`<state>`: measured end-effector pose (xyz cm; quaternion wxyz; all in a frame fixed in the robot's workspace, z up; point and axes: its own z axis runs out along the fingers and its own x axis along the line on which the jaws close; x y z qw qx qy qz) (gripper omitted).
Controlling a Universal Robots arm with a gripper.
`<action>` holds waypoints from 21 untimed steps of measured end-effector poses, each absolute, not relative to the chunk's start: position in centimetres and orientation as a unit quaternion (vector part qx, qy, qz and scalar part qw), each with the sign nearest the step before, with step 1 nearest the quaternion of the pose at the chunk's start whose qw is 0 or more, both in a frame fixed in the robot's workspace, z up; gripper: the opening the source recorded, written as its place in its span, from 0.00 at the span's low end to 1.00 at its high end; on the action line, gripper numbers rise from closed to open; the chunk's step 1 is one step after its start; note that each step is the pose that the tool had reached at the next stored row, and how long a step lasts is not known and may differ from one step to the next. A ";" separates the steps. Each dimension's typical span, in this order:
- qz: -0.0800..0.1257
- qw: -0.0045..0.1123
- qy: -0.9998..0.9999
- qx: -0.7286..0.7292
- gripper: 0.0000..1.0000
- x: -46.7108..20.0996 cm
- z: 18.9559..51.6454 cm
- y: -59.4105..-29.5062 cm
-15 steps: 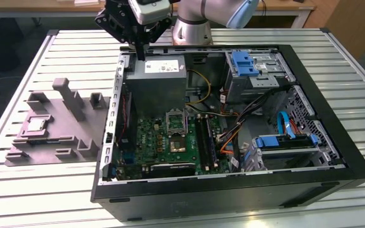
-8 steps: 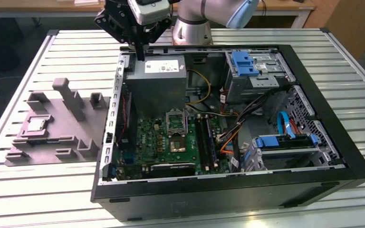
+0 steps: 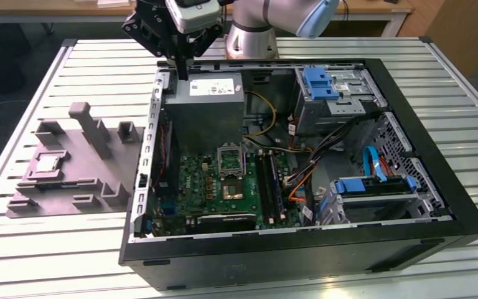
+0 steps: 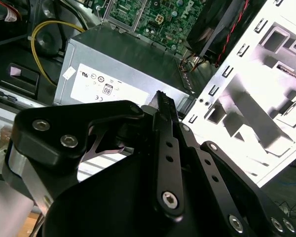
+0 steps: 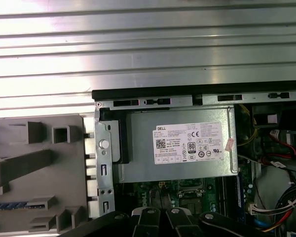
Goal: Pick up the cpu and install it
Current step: 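Reach for the cpu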
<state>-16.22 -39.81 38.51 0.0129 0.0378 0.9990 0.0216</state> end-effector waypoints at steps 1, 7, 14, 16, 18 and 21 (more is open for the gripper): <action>0.022 0.013 0.999 0.038 0.11 -16.2 38.5 -39.8; 0.022 0.013 0.999 0.038 0.11 -16.4 38.3 -39.8; 0.022 0.013 0.999 0.038 0.11 -16.6 38.1 -39.8; 0.022 0.013 0.999 0.038 0.11 -16.8 37.9 -39.8; 0.022 0.013 0.999 0.038 0.11 -16.9 37.9 -39.8; 0.022 0.013 0.999 0.038 0.11 -16.9 37.9 -39.8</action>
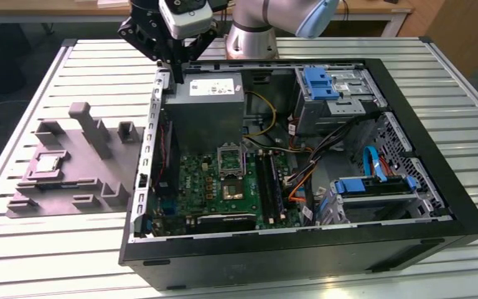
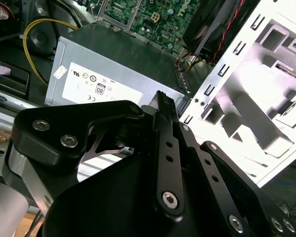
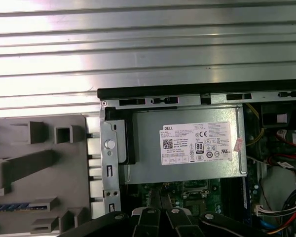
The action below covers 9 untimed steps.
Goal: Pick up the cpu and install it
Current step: 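Reach for the cpu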
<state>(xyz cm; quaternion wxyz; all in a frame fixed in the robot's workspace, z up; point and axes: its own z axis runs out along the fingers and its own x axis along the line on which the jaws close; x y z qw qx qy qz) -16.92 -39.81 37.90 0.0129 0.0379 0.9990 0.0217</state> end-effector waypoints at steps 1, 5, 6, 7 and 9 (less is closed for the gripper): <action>0.022 0.013 0.999 0.038 0.11 -16.9 37.9 -39.8; 0.022 0.013 0.999 0.038 0.11 -17.0 37.9 -39.8; 0.022 0.013 0.999 0.038 0.11 -17.0 37.9 -39.8; 0.022 0.013 0.999 0.038 0.11 -17.1 37.8 -39.8; 0.022 0.013 0.999 0.038 0.11 -17.1 37.8 -39.8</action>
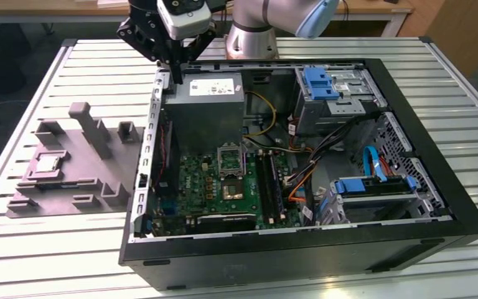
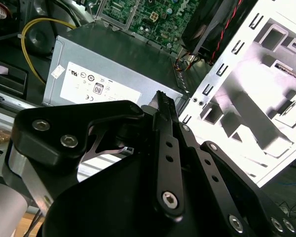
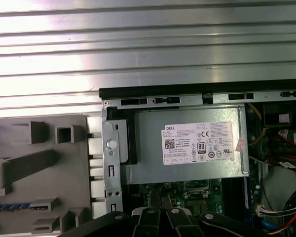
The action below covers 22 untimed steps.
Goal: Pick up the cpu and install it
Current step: 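Reach for the cpu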
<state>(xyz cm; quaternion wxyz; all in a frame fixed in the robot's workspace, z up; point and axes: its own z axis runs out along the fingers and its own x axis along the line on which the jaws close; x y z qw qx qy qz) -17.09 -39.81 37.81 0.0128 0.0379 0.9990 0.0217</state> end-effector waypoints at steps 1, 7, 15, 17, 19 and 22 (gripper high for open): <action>0.022 0.013 0.999 0.038 0.11 -17.1 37.8 -39.8; 0.022 0.013 0.999 0.038 0.11 -17.1 37.7 -39.8; 0.022 0.013 0.999 0.038 0.11 -17.2 37.7 -39.8; 0.022 0.013 0.999 0.038 0.11 -17.2 37.6 -39.8; 0.022 0.013 0.999 0.038 0.11 -17.4 37.6 -39.8; 0.022 0.013 0.999 0.038 0.11 -17.6 37.6 -39.8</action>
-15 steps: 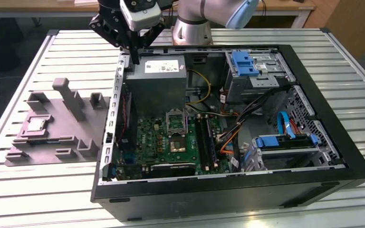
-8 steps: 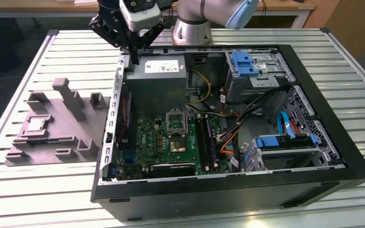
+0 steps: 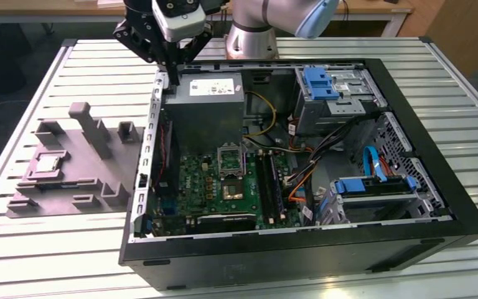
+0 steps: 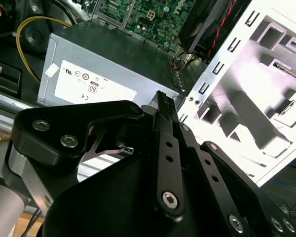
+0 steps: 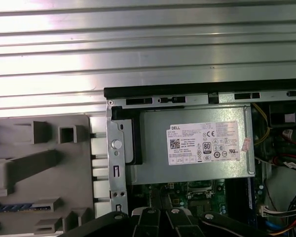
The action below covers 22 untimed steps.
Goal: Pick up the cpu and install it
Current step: 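Reach for the cpu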
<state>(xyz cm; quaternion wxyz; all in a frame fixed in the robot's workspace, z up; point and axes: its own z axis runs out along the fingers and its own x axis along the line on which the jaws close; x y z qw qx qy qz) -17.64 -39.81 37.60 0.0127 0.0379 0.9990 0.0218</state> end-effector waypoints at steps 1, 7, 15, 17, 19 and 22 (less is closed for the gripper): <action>0.022 0.013 0.999 0.038 0.11 -17.7 37.6 -39.8; 0.022 0.013 0.999 0.038 0.11 -18.2 37.6 -39.8; 0.022 0.013 0.999 0.038 0.11 -18.6 37.5 -39.8; 0.022 0.013 0.999 0.038 0.11 -18.7 37.4 -39.8; 0.022 0.013 0.999 0.038 0.11 -18.7 37.4 -39.8; 0.022 0.012 0.999 0.038 0.11 -18.8 37.3 -39.8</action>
